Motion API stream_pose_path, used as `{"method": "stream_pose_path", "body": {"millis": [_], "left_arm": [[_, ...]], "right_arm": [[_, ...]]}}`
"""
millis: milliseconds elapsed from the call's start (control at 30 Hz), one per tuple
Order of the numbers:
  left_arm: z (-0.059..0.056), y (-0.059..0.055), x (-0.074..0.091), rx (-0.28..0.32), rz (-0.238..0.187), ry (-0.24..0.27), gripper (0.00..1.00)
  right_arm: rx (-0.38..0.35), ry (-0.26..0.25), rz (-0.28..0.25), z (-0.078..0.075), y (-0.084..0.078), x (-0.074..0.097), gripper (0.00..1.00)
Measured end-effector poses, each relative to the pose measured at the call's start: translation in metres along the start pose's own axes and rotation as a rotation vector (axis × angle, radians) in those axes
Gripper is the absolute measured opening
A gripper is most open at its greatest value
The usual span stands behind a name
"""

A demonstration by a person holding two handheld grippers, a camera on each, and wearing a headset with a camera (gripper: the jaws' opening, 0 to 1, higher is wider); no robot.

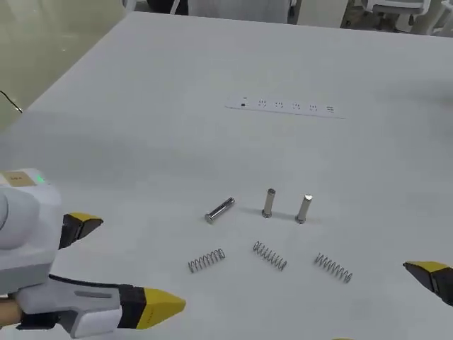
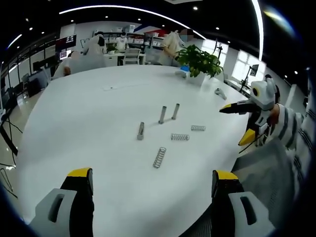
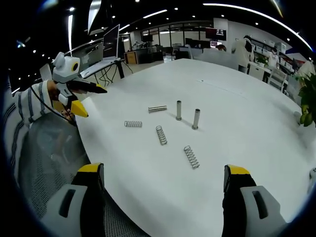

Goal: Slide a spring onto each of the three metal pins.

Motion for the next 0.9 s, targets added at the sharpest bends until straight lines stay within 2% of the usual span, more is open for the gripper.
{"method": "stream_pose_path", "body": {"millis": [167,333,567,700,800,900], "left_arm": [[0.01,0.003,-0.005,-0.032,0.028,0.008,0.98],[0.015,0.003,-0.007,-0.045,0.049,0.003,0.98],[0.017,0.014,-0.012,-0.051,0.047,-0.011,0.98],[0.019,0.031,-0.015,-0.024,0.011,-0.034,0.98],[0.021,0.042,-0.015,-0.03,-0.002,-0.036,0.98],[0.02,0.055,-0.015,-0.015,-0.031,-0.057,0.98]], "right_arm": [[-0.003,-0.002,-0.006,0.0,0.002,0.0,1.0],[0.0,-0.004,-0.011,0.0,0.004,0.0,1.0],[0.011,0.004,-0.019,0.002,0.006,-0.001,0.99],[0.011,0.004,-0.019,0.001,0.006,-0.001,0.99],[0.017,0.002,-0.014,0.0,0.005,-0.002,0.99],[0.024,0.001,-0.009,0.0,0.005,-0.002,0.99]]}}
Point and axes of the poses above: the centre of the closed fingertips' face, and the gripper's own axes: x roughly backward along the fingers, z roughly to its left, y roughly out of its top, the point moved 1 cm from there along x, roughly backward along the fingers, and after that the axes turned 15 degrees about x, right-handed, at the moved point
